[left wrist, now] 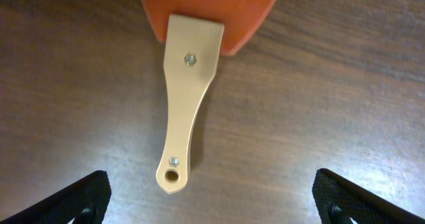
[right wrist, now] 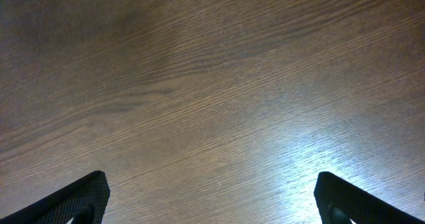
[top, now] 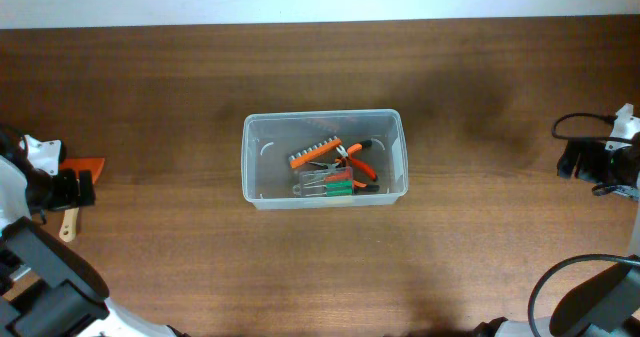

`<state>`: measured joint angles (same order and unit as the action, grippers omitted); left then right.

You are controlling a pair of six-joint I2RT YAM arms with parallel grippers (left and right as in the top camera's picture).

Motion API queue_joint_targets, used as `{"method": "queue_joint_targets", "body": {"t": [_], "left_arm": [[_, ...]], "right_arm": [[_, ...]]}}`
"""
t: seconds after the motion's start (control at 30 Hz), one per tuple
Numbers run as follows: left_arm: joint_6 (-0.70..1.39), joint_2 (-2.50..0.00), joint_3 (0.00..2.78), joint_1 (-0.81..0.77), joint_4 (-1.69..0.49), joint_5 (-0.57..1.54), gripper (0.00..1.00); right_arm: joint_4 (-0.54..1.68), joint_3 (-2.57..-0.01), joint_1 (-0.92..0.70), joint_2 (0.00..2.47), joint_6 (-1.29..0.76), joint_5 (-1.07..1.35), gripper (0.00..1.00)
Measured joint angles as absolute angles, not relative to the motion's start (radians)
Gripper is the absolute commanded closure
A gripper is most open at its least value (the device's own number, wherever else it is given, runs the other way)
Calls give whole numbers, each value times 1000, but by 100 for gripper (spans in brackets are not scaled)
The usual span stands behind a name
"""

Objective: Pack container
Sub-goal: 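Lower the left gripper and grasp the scraper by its wooden handle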

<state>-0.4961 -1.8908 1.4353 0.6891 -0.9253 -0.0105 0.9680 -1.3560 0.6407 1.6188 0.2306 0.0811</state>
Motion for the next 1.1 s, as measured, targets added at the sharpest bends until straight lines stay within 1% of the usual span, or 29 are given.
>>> {"method": "queue_joint_targets", "body": {"t": [0.37,0.7,1.1], "left_arm": [[-561,-1897,1472,688,-904,-10,1],[-596,-2001,1472,688,-892,-10,1],[-633,-2053,1472,688,-889,-10,1]], "right_arm": [[968,-1356,641,1619,231,81,1],[968,-1356,641,1619,231,81,1],[968,-1356,641,1619,231,81,1]]}}
